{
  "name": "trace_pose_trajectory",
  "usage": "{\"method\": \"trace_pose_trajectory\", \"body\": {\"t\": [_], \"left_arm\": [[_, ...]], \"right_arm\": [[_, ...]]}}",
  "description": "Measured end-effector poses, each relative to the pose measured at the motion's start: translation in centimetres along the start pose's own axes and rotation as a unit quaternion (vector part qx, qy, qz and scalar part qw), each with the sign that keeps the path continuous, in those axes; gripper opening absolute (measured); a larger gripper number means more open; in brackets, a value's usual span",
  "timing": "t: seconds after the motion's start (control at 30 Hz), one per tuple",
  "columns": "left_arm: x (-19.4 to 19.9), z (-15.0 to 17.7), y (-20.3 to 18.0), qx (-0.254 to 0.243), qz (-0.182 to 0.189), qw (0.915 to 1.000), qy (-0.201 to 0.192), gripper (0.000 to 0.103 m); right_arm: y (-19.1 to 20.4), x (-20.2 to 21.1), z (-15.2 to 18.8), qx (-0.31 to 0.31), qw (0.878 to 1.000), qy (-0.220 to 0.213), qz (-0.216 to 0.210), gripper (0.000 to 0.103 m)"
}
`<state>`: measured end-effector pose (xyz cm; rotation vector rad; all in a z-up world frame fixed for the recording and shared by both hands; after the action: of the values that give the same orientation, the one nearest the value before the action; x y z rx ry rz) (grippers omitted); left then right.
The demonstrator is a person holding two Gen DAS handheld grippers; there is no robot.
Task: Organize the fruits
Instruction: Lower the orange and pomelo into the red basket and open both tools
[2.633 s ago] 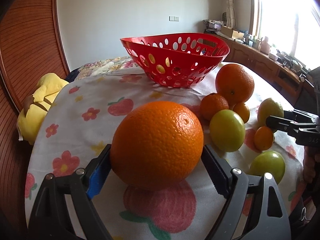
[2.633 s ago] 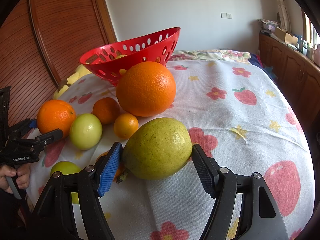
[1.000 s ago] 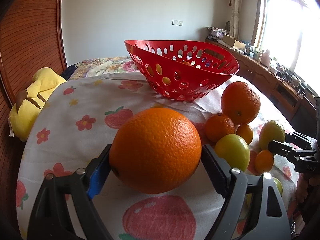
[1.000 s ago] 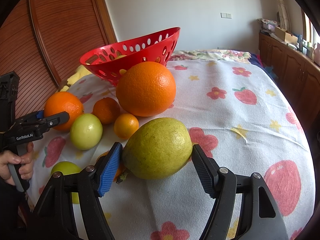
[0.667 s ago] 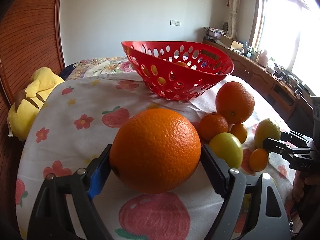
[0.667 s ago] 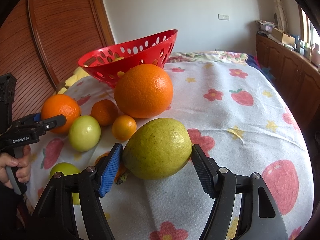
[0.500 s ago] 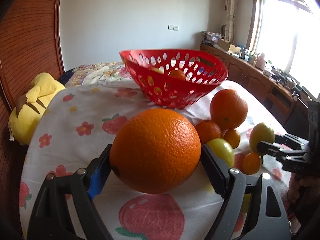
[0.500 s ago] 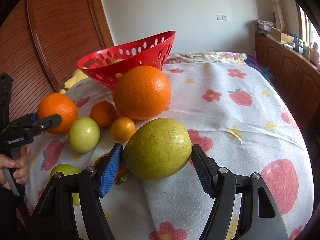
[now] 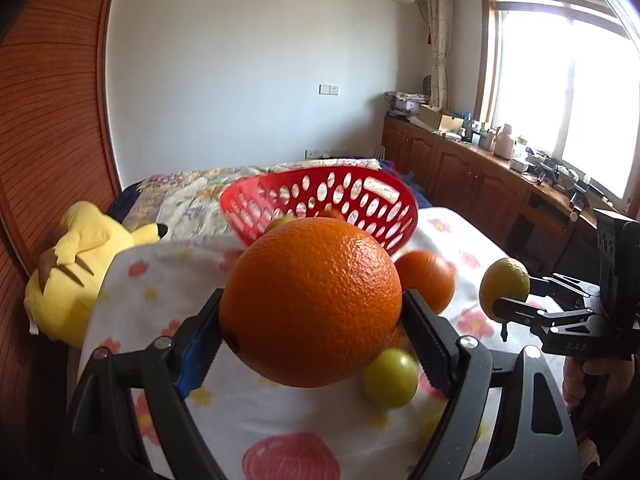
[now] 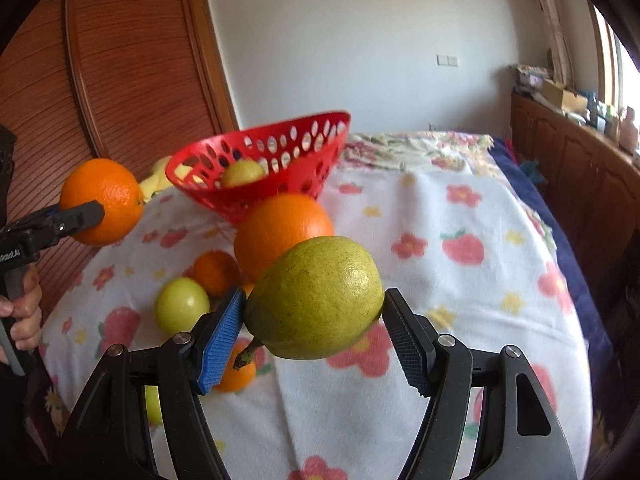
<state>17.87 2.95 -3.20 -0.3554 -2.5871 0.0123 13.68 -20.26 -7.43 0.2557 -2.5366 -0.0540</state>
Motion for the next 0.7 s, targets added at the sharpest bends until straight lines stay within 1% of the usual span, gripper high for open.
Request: {"method": "trace_pose_trajectory", "body": {"t": [0.23, 0.33, 0.47, 0.7], "left_arm": [[-2.0, -3.6, -1.0, -0.030, 0.006, 0.9995, -0.011, 0.084], [-3.2, -4.7, -1.2, -0.031, 0.006, 0.9995, -0.009, 0.084], [-4.9, -5.2, -1.1, -0.032, 0.006, 0.9995, 0.000, 0.084], [-7.7, -4.9, -1.0, -0.033, -0.002, 0.9992, 0.024, 0.084]], "right_arm": [[0.5, 0.3, -3.7, 0.030, 0.999, -0.022, -0.006, 0.072], [0.8, -0.3, -5.4, 0.041, 0.999, -0.028, -0.014, 0.072], [1.4, -1.3, -7.5, 0.061, 0.997, -0.031, -0.020, 0.072], [2.0, -3.2, -9.8, 0.081, 0.996, -0.031, -0.029, 0.072]]}}
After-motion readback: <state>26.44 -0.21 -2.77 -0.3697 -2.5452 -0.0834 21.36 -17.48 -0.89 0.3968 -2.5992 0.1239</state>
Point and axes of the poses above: each gripper's, at about its wrist camera, not at the fingertips, and x roughly against the way its jaws point, y to its left, z to its underside, the point moved 1 cm from there along -x, roughly the way its jaws point, and after that the axes turned 3 degrees about -y, right-handed, at the moved point
